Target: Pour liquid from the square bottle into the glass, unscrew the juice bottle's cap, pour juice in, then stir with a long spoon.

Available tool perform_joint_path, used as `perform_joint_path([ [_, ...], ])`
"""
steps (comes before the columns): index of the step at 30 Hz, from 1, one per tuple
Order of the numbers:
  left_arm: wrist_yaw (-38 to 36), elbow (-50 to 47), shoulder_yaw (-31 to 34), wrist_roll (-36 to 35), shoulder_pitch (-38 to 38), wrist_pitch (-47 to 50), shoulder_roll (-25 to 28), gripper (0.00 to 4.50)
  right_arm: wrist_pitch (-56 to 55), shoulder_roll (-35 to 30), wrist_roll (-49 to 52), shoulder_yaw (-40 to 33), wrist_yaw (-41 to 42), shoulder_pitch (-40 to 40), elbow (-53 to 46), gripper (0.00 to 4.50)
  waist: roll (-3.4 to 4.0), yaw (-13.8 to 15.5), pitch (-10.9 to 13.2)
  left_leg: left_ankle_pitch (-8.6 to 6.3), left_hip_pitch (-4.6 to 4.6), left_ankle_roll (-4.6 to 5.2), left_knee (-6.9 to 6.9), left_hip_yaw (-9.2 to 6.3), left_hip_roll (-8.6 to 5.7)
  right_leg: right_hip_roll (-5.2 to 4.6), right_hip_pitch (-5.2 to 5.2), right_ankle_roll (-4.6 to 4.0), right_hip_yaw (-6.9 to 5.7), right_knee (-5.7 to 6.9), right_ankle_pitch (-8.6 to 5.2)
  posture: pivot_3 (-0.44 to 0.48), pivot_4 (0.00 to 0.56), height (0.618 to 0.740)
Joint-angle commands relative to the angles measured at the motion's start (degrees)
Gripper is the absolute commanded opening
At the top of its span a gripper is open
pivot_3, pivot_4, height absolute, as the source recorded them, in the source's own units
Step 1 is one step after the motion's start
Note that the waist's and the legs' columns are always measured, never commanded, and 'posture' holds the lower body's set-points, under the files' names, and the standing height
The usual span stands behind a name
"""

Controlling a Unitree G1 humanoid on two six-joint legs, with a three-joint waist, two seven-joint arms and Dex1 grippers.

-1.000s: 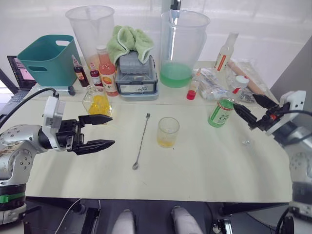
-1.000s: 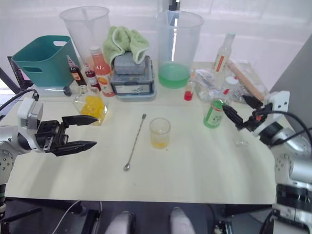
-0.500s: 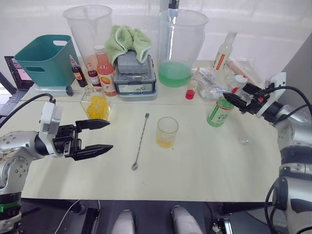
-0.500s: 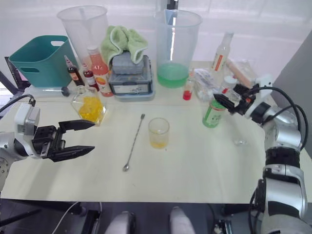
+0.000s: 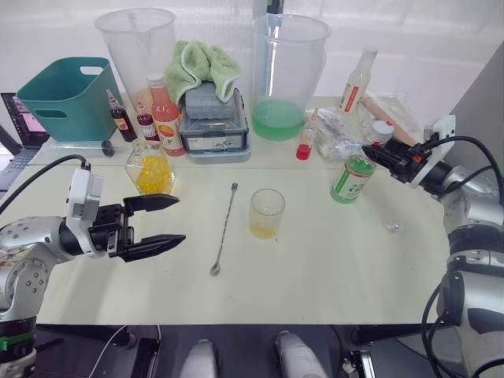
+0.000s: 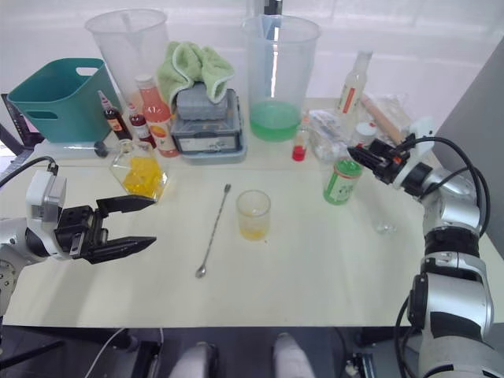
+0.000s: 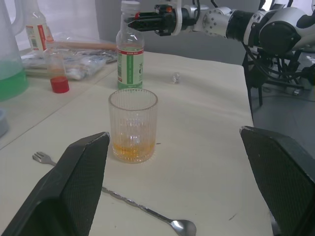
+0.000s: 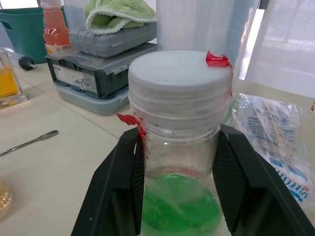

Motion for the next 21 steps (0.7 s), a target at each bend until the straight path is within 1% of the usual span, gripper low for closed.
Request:
perform_joint_path([
  [1, -0.4, -1.6, 0.0, -1.5, -0.5, -0.1, -0.1, 4.5, 5.6, -2.6, 4.7, -3.0, 1.7, 2.4, -12.1, 1.43, 0.12, 0.1, 0.1, 0.0, -0.02, 0.0, -0.01, 0.0, 0.0, 0.0, -0.01, 0.0, 0.0, 0.0, 0.0, 0.0, 0.15, 0.728],
  [4, -0.9, -1.2, -1.1, -1.6, -1.1, -0.3, -0.2, 4.5, 12.5, -4.2, 7.9, -4.1, 1.4, 6.5, -22.3, 1.43, 0.39, 0.1, 0.2, 0.0, -0.09, 0.0, 0.0, -0.02, -0.02, -0.01, -0.07, 0.02, 0.0, 0.0, -0.01, 0.0, 0.15, 0.728],
  [7, -1.6, -0.1, -3.0, -1.4, -2.7, -0.2, -0.4, 4.5, 22.6, -7.0, 13.4, -5.5, 2.3, 12.5, -34.6, 1.43, 0.47, 0.2, 0.3, 0.0, -0.11, 0.0, 0.0, -0.04, -0.03, -0.01, -0.09, 0.03, 0.0, 0.01, -0.02, 0.0, 0.15, 0.728],
  [9, -2.4, 1.1, -4.5, -1.1, -4.1, -0.2, -0.7, 4.5, 28.2, -8.2, 17.5, -6.9, 1.3, 16.2, -42.6, 1.43, 0.48, 0.3, 0.3, 0.0, -0.09, 0.0, 0.0, -0.05, -0.04, 0.0, -0.07, 0.09, 0.0, 0.03, -0.06, 0.0, 0.15, 0.728],
  [10, -2.9, 2.1, -5.6, -0.8, -5.4, -0.4, -1.0, 4.5, 31.3, -8.4, 20.5, -7.8, 0.1, 18.6, -48.5, 1.43, 0.47, 0.2, 0.3, 0.0, -0.1, 0.0, 0.0, -0.06, -0.04, 0.0, -0.08, 0.14, 0.0, 0.03, -0.08, 0.0, 0.15, 0.728],
  [11, -3.3, 3.5, -6.8, -0.1, -6.9, -0.8, -1.5, 4.5, 33.4, -7.7, 24.0, -8.4, -1.6, 21.6, -56.4, 1.43, 0.48, 0.2, 0.3, 0.0, -0.07, 0.0, 0.0, -0.05, -0.03, 0.0, -0.04, 0.19, 0.0, 0.02, -0.11, 0.0, 0.15, 0.728],
  [13, -3.5, 5.7, -8.1, 1.4, -8.8, -2.1, -2.5, 4.5, 35.7, -6.4, 27.9, -8.5, -4.8, 25.5, -66.8, 1.43, 0.48, 0.1, 0.3, 0.0, -0.09, 0.0, 0.0, -0.09, -0.03, 0.04, -0.06, 0.42, 0.0, 0.05, -0.25, 0.0, 0.15, 0.728],
  [17, -5.6, 7.9, -9.1, 3.1, -9.4, -3.0, -2.1, 4.5, 39.2, -3.5, 33.3, -6.5, -11.8, 28.2, -77.6, 1.43, 0.48, -0.1, 0.3, 0.0, -0.06, 0.0, 0.01, -0.05, 0.02, 0.06, -0.08, 0.43, 0.0, 0.04, -0.26, 0.0, 0.15, 0.728],
  [21, -8.2, 9.0, -9.9, 4.7, -9.3, -4.3, -1.2, 4.5, 40.0, -3.4, 34.6, -2.6, -13.2, 27.9, -82.2, 1.43, 0.45, 0.3, 0.3, 0.0, -0.1, 0.0, 0.05, -0.06, 0.01, 0.04, -0.06, 0.44, 0.0, 0.0, -0.26, 0.0, 0.15, 0.728],
])
